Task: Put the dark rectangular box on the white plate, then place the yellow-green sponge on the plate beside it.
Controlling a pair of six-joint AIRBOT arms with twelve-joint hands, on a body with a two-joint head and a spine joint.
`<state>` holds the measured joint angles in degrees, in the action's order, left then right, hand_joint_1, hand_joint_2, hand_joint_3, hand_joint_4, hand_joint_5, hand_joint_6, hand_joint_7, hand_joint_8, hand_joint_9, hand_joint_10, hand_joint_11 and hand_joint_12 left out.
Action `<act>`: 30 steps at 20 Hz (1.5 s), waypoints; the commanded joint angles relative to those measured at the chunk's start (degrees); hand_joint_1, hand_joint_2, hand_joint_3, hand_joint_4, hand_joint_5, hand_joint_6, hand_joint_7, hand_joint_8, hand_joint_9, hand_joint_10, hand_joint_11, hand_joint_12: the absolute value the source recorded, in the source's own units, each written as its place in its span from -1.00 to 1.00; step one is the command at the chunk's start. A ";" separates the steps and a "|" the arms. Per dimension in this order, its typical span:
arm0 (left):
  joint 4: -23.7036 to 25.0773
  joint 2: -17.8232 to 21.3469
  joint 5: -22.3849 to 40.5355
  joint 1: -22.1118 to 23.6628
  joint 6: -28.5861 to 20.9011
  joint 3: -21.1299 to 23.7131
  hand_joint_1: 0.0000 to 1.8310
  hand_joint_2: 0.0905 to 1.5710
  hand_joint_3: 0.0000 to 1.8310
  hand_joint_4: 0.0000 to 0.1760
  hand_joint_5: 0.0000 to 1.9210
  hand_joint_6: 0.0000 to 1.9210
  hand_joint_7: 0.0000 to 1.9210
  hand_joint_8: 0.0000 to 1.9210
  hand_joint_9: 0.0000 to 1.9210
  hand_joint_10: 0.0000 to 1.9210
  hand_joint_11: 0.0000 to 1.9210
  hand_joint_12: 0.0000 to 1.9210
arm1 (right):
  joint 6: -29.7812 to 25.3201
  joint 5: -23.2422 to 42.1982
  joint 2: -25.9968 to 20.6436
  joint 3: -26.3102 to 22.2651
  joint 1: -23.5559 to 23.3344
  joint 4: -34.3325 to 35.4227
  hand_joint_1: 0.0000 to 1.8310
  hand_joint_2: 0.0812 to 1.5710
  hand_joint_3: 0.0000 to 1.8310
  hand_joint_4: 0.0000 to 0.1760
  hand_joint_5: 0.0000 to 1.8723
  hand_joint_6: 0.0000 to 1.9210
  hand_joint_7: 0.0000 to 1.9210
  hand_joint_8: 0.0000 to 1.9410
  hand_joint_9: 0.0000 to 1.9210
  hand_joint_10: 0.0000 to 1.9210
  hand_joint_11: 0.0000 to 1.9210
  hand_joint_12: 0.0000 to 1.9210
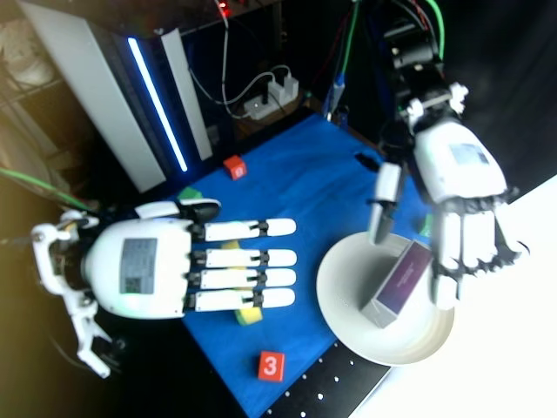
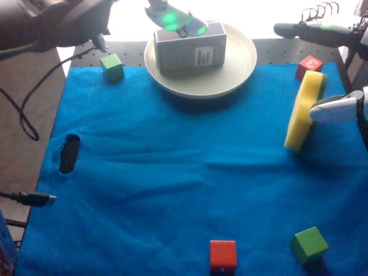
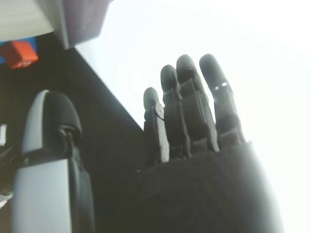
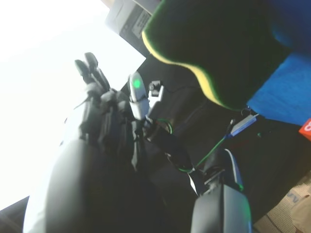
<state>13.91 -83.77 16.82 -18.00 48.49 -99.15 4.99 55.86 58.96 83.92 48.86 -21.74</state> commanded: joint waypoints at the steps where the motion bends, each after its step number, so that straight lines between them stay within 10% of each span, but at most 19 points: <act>1: -0.49 0.93 8.07 0.09 0.06 0.58 -0.12 0.19 -1.00 1.00 -0.73 -1.00 -0.68 -1.00 -0.70 -1.00 -1.00 -0.36 | -0.34 5.16 -0.06 0.42 -0.81 3.20 -0.27 0.18 -1.00 -0.69 -0.87 -1.00 -0.86 -0.99 -0.89 -0.99 -0.91 -0.96; 4: -0.41 5.91 11.87 -1.14 0.07 6.11 -0.25 0.16 -1.00 1.00 -0.86 -1.00 -0.83 -1.00 -0.82 -1.00 -1.00 -0.53 | -0.34 3.53 -0.08 0.85 -1.31 2.46 -0.30 0.04 -1.00 0.20 -0.82 -1.00 -0.85 -1.00 -0.91 -1.00 -0.99 -1.00; 7: -0.44 13.53 16.52 -3.65 0.06 13.79 -0.20 0.14 -1.00 1.00 -0.84 -1.00 -0.89 -1.00 -0.94 -0.99 -1.00 -0.97 | -0.32 -1.35 0.06 1.12 -4.86 -2.66 -0.16 0.05 -1.00 -0.09 -0.82 -1.00 -0.90 -1.00 -0.96 -1.00 -0.96 -0.98; 12: -1.42 21.81 22.72 -9.84 0.06 22.46 -0.23 0.09 -1.00 1.00 -0.91 -1.00 -0.99 -1.00 -1.00 -1.00 -1.00 -1.00 | -1.06 -7.41 0.00 1.65 -7.58 -10.94 -0.10 -0.03 -1.00 0.03 -0.85 -1.00 -0.95 -1.00 -0.99 -1.00 -1.00 -1.00; 19: -3.35 24.37 25.13 -13.09 0.05 25.03 -0.04 0.15 -0.99 0.71 -0.89 -0.99 -0.94 -0.99 -0.93 -0.98 -0.98 -0.99 | -1.56 -11.97 -0.38 1.77 -9.01 -17.29 -0.12 -0.14 -1.00 0.91 -0.86 -1.00 -0.95 -1.00 -0.96 -1.00 -1.00 -0.82; 22: -4.30 24.89 26.16 -13.52 0.05 25.41 -0.08 0.15 -1.00 0.47 -0.86 -0.99 -0.90 -0.98 -0.97 -1.00 -1.00 -1.00 | -1.56 -13.22 -0.32 1.73 -9.00 -18.29 -0.02 -0.08 -1.00 0.19 -0.69 -1.00 -0.81 -1.00 -0.79 -0.99 -1.00 -0.19; 26: -4.58 24.99 27.01 -13.60 0.05 25.85 -0.03 0.15 -1.00 0.35 -0.83 -0.98 -0.89 -0.99 -0.97 -0.99 -1.00 -1.00 | -1.56 -13.91 0.32 1.75 -8.98 -18.41 0.19 0.11 -0.99 -1.00 -0.32 -0.97 -0.45 -0.98 -0.48 -0.95 -0.95 0.12; 27: -4.59 25.00 27.25 -13.62 0.05 25.99 -0.02 0.15 -1.00 0.33 -0.83 -0.99 -0.88 -0.99 -0.96 -0.99 -1.00 -1.00 | -1.56 -13.94 0.62 1.78 -8.98 -18.40 0.33 0.20 -0.99 -1.00 -0.11 -0.93 -0.22 -0.91 -0.26 -0.85 -0.80 0.28; 28: -4.59 25.02 27.37 -13.62 0.05 26.11 -0.01 0.15 -1.00 0.27 -0.83 -0.99 -0.88 -0.99 -0.97 -1.00 -1.00 -1.00 | -1.55 -13.94 1.01 1.78 -8.98 -18.44 0.35 0.35 -0.98 -1.00 0.09 -0.38 -0.12 0.07 -0.21 -0.39 -0.64 0.59; 29: -4.59 25.03 27.48 -13.62 0.05 26.20 -0.03 0.15 -1.00 0.34 -0.84 -0.99 -0.87 -0.99 -0.96 -0.99 -1.00 -1.00 | -1.55 -13.94 1.32 1.81 -8.98 -18.40 0.36 0.43 -0.99 -1.00 0.05 -0.25 -0.12 0.42 -0.11 0.24 -0.27 0.71; 30: -4.58 25.03 27.29 -13.62 0.05 26.21 -0.03 0.16 -0.99 0.32 -0.84 -1.00 -0.87 -0.99 -0.95 -0.99 -1.00 -1.00 | -1.55 -13.93 1.57 1.84 -8.98 -18.03 0.36 0.44 -1.00 -1.00 0.02 -0.19 -0.09 0.45 -0.09 0.45 -0.13 0.70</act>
<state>10.74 -59.07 37.19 -32.10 48.49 -72.88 3.60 37.69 60.40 85.65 40.62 -42.00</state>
